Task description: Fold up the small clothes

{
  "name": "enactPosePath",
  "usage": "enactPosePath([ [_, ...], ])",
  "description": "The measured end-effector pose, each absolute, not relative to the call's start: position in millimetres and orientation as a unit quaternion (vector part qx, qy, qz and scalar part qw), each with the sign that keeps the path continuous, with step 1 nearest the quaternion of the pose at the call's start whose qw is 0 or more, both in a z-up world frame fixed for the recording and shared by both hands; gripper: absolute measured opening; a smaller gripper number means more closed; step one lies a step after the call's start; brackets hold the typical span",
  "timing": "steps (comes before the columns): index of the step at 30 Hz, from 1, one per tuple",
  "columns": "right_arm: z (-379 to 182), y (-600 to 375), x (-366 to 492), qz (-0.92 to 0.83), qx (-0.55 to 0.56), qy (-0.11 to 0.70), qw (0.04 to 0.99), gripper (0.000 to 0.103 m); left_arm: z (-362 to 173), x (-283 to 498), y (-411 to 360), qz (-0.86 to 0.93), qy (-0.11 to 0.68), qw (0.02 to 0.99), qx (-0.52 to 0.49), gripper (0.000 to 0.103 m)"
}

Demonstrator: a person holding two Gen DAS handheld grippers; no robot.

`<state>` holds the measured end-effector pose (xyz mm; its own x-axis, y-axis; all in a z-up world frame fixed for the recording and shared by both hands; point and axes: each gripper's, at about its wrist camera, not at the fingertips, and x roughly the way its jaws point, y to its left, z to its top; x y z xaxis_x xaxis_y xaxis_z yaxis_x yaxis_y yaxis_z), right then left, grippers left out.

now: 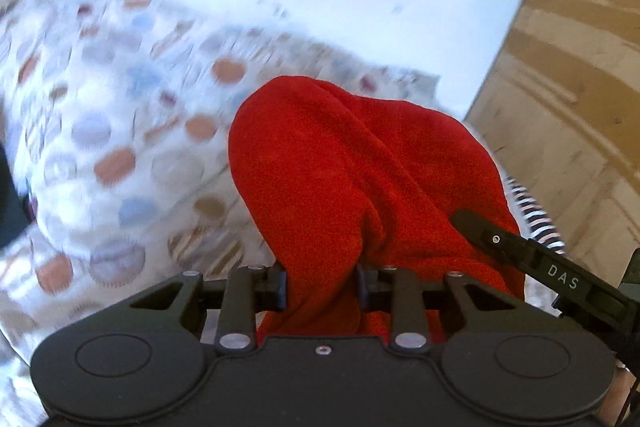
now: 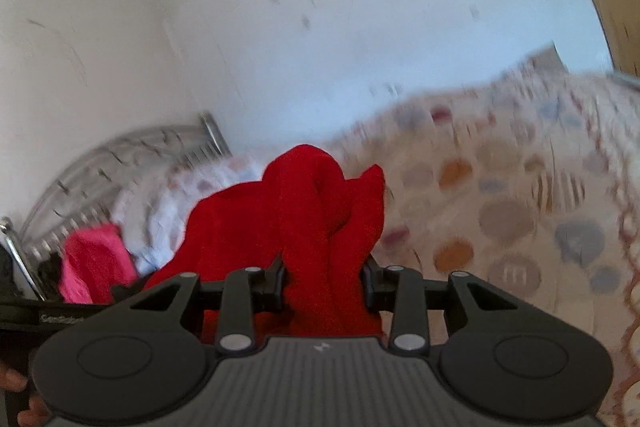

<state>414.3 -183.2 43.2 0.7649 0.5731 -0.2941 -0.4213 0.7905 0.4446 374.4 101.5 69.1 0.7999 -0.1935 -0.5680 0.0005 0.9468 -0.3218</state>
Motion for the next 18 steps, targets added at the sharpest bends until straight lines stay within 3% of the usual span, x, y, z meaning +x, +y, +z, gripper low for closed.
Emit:
enactPosePath([
  [4,-10,-188,443,0.236,0.187,0.281,0.911,0.042,17,393,103,-0.040,0.339,0.924,-0.175,0.038],
  [7,-35,-206,449,0.241,0.211,0.279,0.905,0.049,1,391,103,-0.042,0.325,0.929,-0.175,0.045],
  [18,-30,-202,429,0.233,0.173,0.252,0.923,0.060,-8,385,93,-0.020,0.294,0.942,-0.161,0.052],
])
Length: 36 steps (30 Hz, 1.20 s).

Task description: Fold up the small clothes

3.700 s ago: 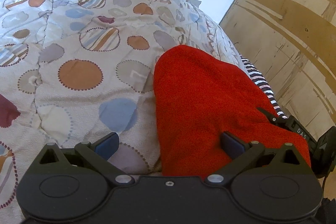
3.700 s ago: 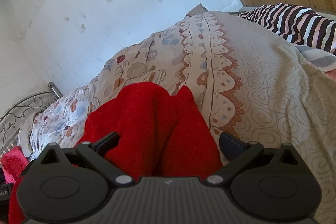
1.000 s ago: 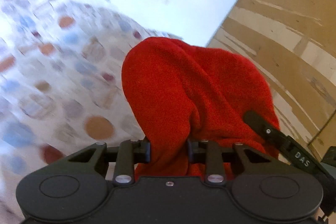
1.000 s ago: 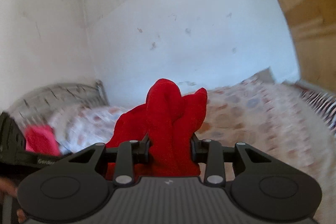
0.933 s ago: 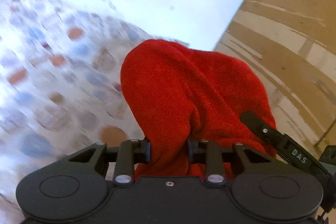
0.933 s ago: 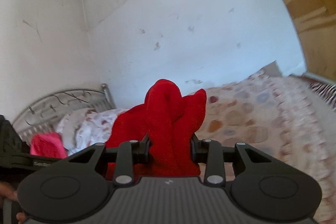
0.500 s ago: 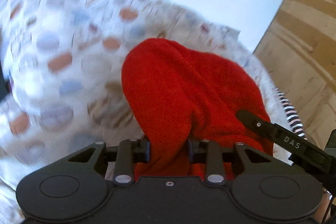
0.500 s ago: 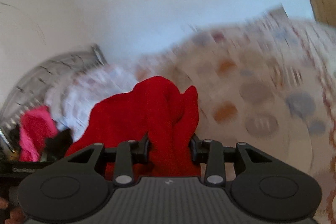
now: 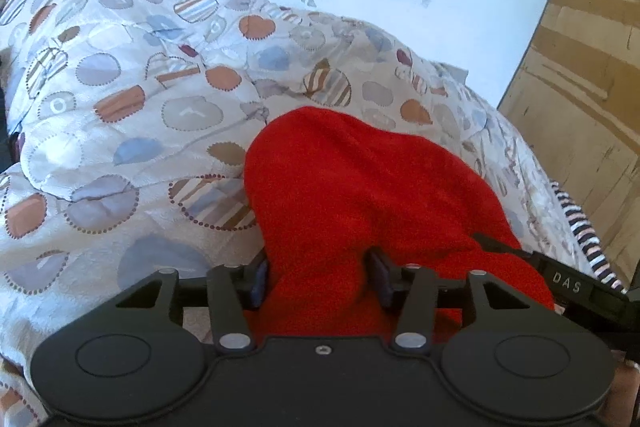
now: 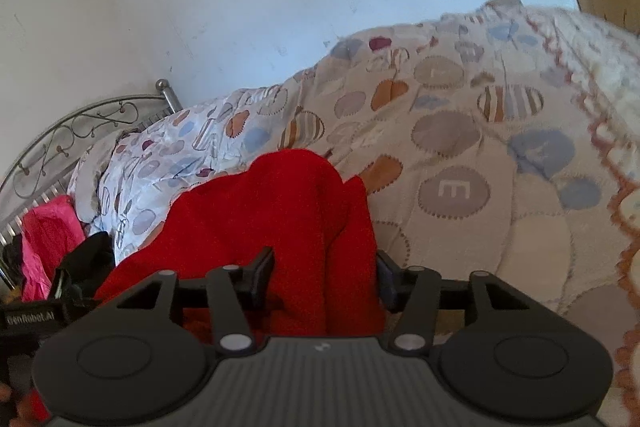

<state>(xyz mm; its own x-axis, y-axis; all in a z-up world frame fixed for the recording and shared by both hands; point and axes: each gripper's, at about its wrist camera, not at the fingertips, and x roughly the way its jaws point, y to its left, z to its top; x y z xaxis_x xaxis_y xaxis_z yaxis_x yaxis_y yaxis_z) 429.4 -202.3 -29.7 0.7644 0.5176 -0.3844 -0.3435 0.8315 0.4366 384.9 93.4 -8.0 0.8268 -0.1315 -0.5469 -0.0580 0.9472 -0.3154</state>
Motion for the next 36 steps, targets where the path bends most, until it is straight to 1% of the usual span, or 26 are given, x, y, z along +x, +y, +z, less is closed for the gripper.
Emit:
enactPosePath([
  [1,-25,-203,424,0.231,0.164,0.245,0.927,0.062,-6,384,94,-0.017,0.292,0.942,-0.163,0.053],
  [2,-21,-204,418,0.230,0.155,0.238,0.931,0.064,-4,382,95,-0.014,0.290,0.942,-0.166,0.057],
  [3,-17,-206,412,0.229,0.148,0.231,0.934,0.069,-1,379,95,-0.011,0.289,0.942,-0.168,0.060],
  [4,-13,-208,407,0.228,0.145,0.224,0.937,0.073,1,377,94,-0.010,0.287,0.943,-0.170,0.062],
  [5,-8,-210,401,0.227,0.143,0.217,0.939,0.075,3,374,94,-0.008,0.285,0.943,-0.172,0.066],
  [6,-3,-212,395,0.226,0.142,0.209,0.941,0.080,6,370,93,-0.007,0.281,0.944,-0.173,0.069],
  [7,3,-214,389,0.224,0.142,0.201,0.943,0.085,9,366,93,-0.006,0.277,0.945,-0.175,0.071],
  [8,8,-217,382,0.222,0.143,0.192,0.945,0.087,12,361,92,-0.005,0.274,0.946,-0.175,0.073],
  [10,21,-221,368,0.219,0.141,0.174,0.950,0.095,21,351,90,-0.004,0.268,0.948,-0.173,0.077],
  [13,38,-225,347,0.217,0.132,0.147,0.956,0.102,35,332,87,-0.003,0.252,0.953,-0.170,0.085],
  [15,49,-226,332,0.217,0.127,0.133,0.959,0.103,47,318,83,-0.004,0.241,0.956,-0.165,0.094],
  [17,59,-228,315,0.219,0.124,0.119,0.960,0.103,59,300,79,-0.006,0.228,0.961,-0.155,0.095],
  [20,71,-230,290,0.222,0.115,0.101,0.963,0.103,72,274,73,-0.002,0.210,0.967,-0.144,0.102],
  [27,85,-242,224,0.217,0.113,0.070,0.967,0.103,92,209,63,0.002,0.176,0.976,-0.132,0.102],
  [36,81,-255,140,0.196,0.083,0.055,0.976,0.103,88,129,53,0.008,0.152,0.982,-0.108,0.102],
])
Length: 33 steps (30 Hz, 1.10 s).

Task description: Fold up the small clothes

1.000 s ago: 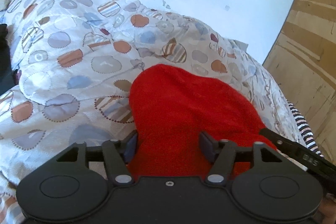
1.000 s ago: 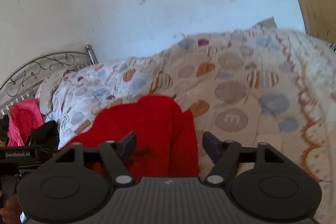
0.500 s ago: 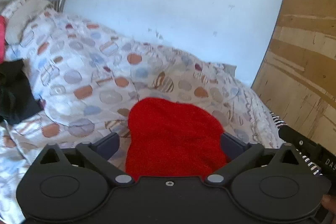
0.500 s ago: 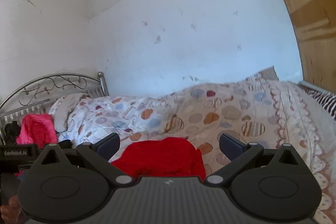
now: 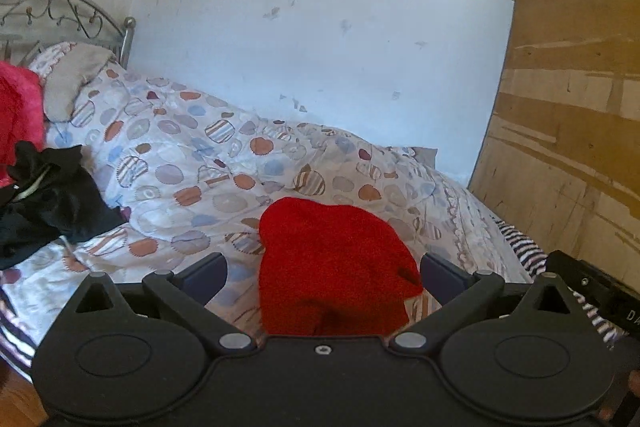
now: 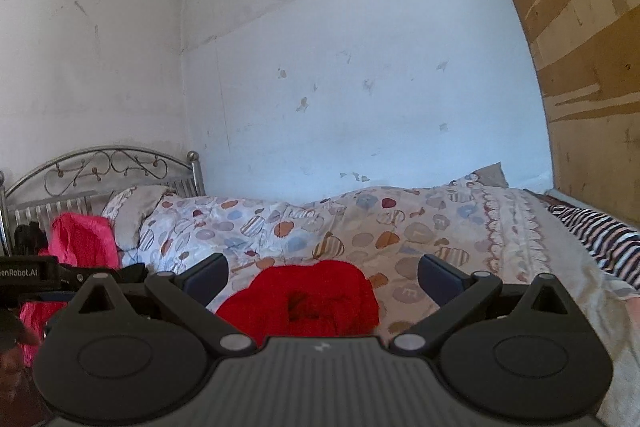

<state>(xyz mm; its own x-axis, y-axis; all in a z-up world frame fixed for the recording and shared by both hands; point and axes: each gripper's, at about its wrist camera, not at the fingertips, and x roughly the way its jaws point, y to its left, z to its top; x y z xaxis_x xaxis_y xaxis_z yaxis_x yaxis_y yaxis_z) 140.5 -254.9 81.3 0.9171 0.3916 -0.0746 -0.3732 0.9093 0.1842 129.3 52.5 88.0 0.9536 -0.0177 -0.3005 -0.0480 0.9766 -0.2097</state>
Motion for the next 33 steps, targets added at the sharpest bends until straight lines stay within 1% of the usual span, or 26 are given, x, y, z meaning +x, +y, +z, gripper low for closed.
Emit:
enactPosePath([
  [9,55,-253,61,0.173,0.054,0.060,0.982,0.103,56,60,48,0.016,0.154,0.984,-0.090,0.102],
  [14,34,-241,30,0.155,0.023,0.058,0.986,0.103,32,36,43,0.023,0.164,0.984,-0.072,0.102],
  [17,22,-232,17,0.147,0.007,0.049,0.988,0.103,18,25,44,0.040,0.162,0.983,-0.081,0.102],
  [22,6,-225,8,0.139,0.010,0.039,0.989,0.103,0,15,42,0.062,0.167,0.981,-0.069,0.102],
  [33,-4,-230,15,0.134,0.022,0.053,0.989,0.103,-6,16,46,0.065,0.177,0.979,-0.076,0.102],
])
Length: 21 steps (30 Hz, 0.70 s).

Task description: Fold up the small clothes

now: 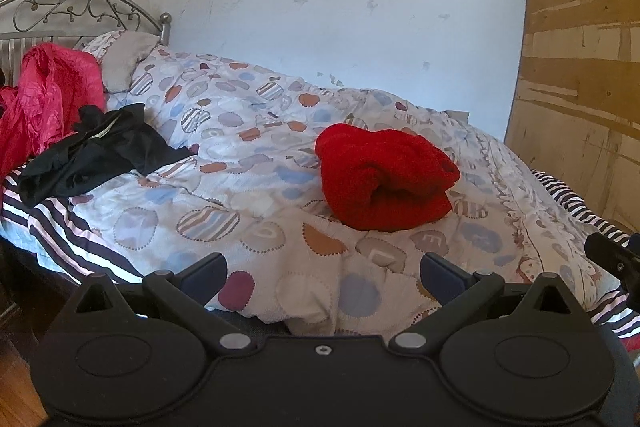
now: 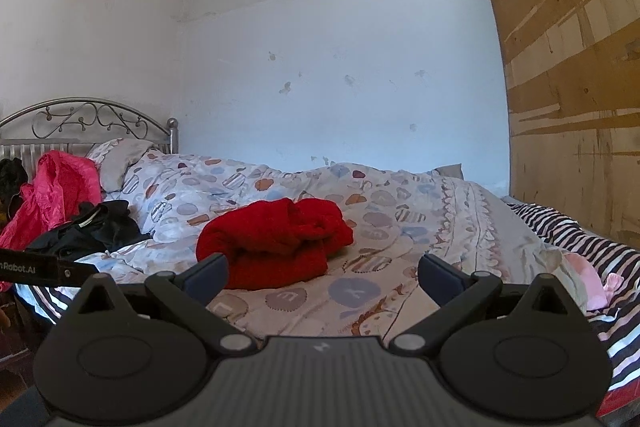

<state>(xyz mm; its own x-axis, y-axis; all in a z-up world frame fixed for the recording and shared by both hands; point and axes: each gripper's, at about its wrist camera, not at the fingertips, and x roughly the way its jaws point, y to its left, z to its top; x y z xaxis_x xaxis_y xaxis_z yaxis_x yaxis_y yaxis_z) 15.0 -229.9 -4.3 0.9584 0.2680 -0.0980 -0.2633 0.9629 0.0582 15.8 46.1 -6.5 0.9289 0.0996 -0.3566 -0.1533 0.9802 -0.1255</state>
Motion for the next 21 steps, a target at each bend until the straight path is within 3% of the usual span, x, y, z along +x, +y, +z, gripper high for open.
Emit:
enactPosePath([
  [21,-5.8,-231.4,16.5,0.132,0.027,0.055,0.989,0.103,-8.1,16.0,44.1,0.065,0.181,0.979,-0.074,0.102],
])
